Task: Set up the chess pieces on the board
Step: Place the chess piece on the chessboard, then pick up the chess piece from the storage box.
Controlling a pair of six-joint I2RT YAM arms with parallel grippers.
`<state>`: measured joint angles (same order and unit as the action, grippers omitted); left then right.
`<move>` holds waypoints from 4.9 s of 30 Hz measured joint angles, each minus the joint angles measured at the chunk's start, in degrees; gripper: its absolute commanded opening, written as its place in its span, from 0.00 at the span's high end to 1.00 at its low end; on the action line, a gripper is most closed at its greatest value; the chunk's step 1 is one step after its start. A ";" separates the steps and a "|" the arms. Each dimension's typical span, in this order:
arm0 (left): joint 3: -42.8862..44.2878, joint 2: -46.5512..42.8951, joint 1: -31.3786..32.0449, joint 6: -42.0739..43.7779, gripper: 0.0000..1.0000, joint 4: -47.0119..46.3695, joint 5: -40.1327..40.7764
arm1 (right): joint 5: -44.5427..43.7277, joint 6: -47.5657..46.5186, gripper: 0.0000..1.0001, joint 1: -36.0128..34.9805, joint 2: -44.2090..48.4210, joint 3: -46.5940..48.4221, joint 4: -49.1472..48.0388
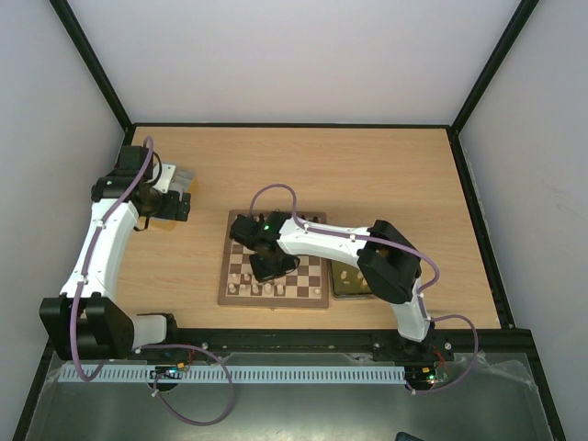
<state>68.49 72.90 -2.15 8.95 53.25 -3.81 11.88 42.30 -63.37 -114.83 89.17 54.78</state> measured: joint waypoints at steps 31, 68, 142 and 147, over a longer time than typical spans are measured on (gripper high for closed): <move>-0.11 -0.17 0.00 -0.02 0.01 -0.02 0.00 | 0.31 0.37 0.77 -0.11 0.00 0.00 -0.09; -0.33 -0.20 0.00 -0.04 0.01 -0.09 0.00 | 0.46 0.37 0.75 -0.13 -0.02 0.02 -0.13; -0.74 0.31 0.00 -0.17 0.01 -0.09 0.28 | -5.53 -1.25 0.73 43.34 30.86 -36.92 -4.46; -0.74 0.31 0.00 -0.17 0.01 0.04 0.44 | -4.66 -1.42 0.73 43.65 30.95 -38.88 -5.70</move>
<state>67.75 73.21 -2.15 8.78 53.30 -3.38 7.22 40.88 -19.73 -83.88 50.28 49.08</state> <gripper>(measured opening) 0.991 0.266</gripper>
